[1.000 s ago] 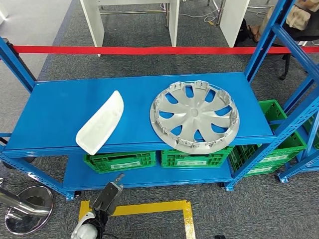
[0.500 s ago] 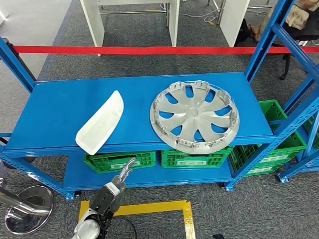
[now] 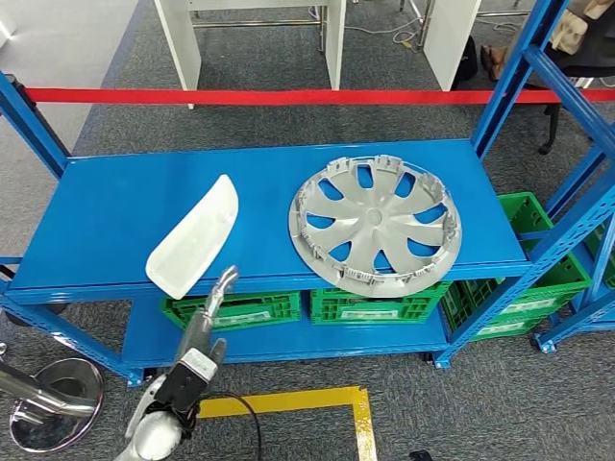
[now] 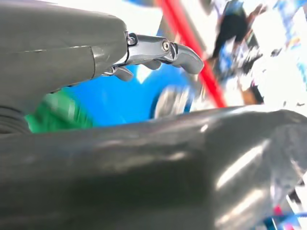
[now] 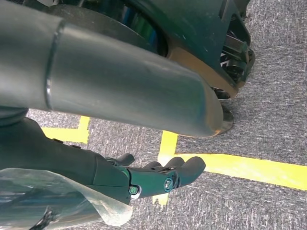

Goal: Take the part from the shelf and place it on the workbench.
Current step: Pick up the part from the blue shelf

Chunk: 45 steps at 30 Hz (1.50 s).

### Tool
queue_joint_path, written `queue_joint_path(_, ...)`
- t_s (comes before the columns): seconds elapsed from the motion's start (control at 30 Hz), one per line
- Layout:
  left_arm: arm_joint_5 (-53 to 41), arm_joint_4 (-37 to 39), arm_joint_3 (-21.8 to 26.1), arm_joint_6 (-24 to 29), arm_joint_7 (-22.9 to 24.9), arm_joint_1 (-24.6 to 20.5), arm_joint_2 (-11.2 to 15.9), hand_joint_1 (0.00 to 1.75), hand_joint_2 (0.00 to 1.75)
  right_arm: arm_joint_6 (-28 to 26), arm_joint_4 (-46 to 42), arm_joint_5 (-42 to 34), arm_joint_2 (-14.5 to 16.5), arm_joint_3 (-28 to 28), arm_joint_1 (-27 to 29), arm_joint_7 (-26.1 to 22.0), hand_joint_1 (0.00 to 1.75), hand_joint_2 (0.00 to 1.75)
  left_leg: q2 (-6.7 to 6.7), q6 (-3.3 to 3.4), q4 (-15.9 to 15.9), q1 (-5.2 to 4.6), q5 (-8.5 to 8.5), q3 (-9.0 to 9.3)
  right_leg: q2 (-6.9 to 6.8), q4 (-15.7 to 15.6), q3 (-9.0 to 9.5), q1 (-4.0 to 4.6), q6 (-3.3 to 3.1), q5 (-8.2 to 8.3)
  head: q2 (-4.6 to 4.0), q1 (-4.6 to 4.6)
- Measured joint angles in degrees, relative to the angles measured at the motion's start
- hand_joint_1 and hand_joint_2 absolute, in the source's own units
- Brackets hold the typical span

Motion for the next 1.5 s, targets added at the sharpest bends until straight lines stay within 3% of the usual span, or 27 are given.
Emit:
queue_joint_path(0.1, -7.25, -2.66, 0.49, 6.79, 0.94, 0.12, 0.46, 0.0, 0.0, -0.05, 0.01, 0.0, 0.05, -0.01, 0.0, 0.05, 0.0, 0.0, 0.0, 0.0, 0.0, 0.0, 0.0, 0.0, 0.0, 0.0, 0.0, 0.0, 0.0, 0.0, 0.0, -0.01)
queue_joint_path(0.17, -8.96, -3.97, 0.67, 8.49, 1.33, 0.28, 0.82, 0.0, 0.0, -0.07, 0.01, 0.0, 0.08, -0.02, 0.0, 0.05, 0.0, 0.0, 0.0, 0.0, 0.0, 0.0, 0.0, 0.0, 0.0, 0.0, 0.0, 0.0, 0.0, 0.0, 0.0, -0.01)
queue_joint_path(0.73, -9.99, -6.54, 1.07, 9.44, 1.66, 0.85, 1.98, 0.0, 0.0, -0.09, 0.15, 0.0, 0.19, -0.02, -0.02, 0.06, 0.0, 0.0, 0.0, 0.0, 0.0, 0.0, 0.0, 0.0, 0.0, 0.0, 0.0, 0.0, 0.0, 0.0, 0.0, 0.0)
queue_joint_path(0.87, -15.41, -6.84, 1.36, 14.82, 3.25, 1.22, 2.17, 0.0, 1.75, -0.28, 0.16, 0.0, 0.19, -0.02, -0.02, 0.06, 0.0, 0.0, 0.0, 0.0, 0.0, 0.0, 0.0, 0.0, 0.0, 0.0, -0.01, 0.0, 0.0, 0.0, 0.0, -0.01)
queue_joint_path(1.1, -23.3, -8.44, 4.66, 22.51, 7.24, 3.18, 3.34, 0.0, 1.75, -0.72, 0.23, 0.0, 0.19, -0.02, 0.01, 0.13, 0.0, 0.0, 0.0, 0.0, -0.01, 0.01, 0.0, 0.0, 0.01, 0.0, -0.01, 0.0, 0.0, -0.01, 0.0, 0.0)
queue_joint_path(1.23, -17.2, -8.43, 8.26, 22.98, 8.58, 4.05, 3.64, 0.0, 1.75, -0.87, 0.28, -0.01, 0.19, -0.02, 0.08, 0.16, 0.0, 0.0, 0.01, 0.0, -0.01, 0.01, 0.0, 0.0, 0.02, 0.0, -0.02, 0.01, 0.0, -0.01, 0.0, -0.01)
queue_joint_path(1.37, -7.22, -7.02, 13.89, 20.79, 4.01, 4.1, 3.28, 0.0, 1.75, -0.8, 0.42, 0.0, 0.16, -0.03, 0.16, 0.16, 0.0, 0.0, 0.01, 0.0, -0.01, 0.01, 0.0, 0.0, 0.02, 0.0, -0.02, 0.01, 0.0, -0.01, 0.0, -0.01)
queue_joint_path(1.5, -5.7, -6.17, 18.18, 20.22, 0.76, 4.09, 2.11, 0.0, 1.75, -0.68, 0.49, 0.0, 0.16, -0.04, 0.16, 0.02, 0.0, 0.0, 0.01, 0.0, -0.01, 0.01, 0.0, 0.0, 0.02, 0.0, -0.02, 0.0, 0.0, -0.01, 0.0, 0.01)
